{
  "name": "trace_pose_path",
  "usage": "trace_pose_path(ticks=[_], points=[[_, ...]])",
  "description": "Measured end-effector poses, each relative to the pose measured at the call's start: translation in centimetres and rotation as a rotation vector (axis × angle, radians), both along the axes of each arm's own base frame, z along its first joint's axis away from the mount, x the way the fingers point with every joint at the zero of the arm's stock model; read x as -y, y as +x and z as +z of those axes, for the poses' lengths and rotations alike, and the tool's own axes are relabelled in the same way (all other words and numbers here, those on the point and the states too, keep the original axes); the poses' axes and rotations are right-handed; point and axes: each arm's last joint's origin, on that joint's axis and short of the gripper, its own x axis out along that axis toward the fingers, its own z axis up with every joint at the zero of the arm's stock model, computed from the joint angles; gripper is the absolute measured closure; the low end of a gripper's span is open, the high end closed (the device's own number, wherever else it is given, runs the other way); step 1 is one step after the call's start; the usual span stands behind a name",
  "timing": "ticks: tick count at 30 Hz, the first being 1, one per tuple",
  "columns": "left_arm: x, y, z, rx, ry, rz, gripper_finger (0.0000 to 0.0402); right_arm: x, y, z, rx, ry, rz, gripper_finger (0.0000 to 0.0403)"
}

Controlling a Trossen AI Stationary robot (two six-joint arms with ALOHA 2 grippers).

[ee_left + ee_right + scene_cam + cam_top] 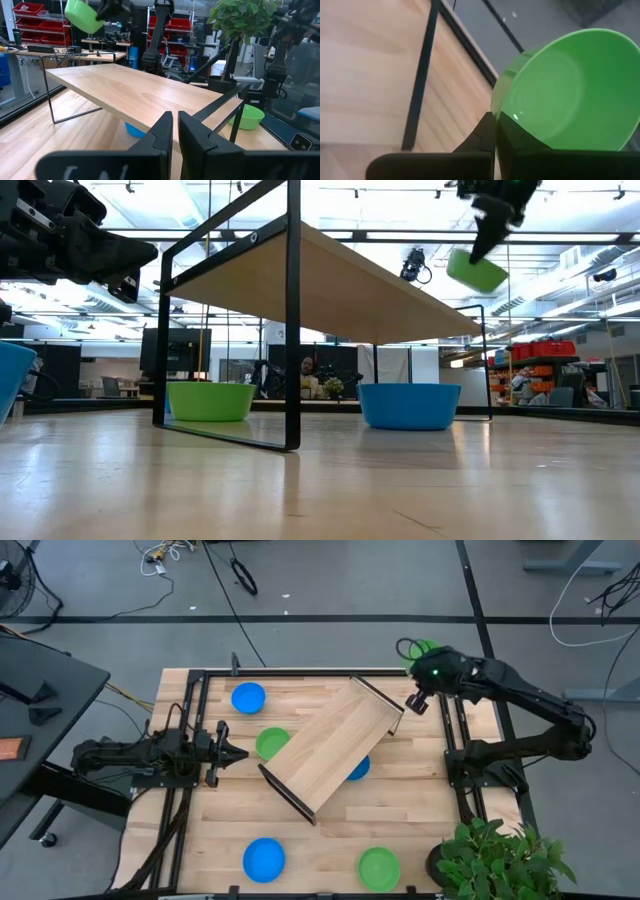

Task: Pick & Place Mini bowls
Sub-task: Put the top green bowl on the shelf

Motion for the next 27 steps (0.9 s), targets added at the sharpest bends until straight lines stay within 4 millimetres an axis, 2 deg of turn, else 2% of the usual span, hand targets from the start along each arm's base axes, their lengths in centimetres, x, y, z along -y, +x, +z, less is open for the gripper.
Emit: trace_pose_path(ticks=[19, 27], points=[[0.0, 0.0, 0.0, 0.000, 0.000, 0.000, 0.0369, -4.2, 0.4, 7.5, 0.305, 0.008, 0.236, 0.0403], [0.0, 0.0, 0.0, 0.000, 0.000, 0.000, 0.0369, -4.9, 2.5, 10.4, 0.379, 0.030, 0.359, 0.0403]])
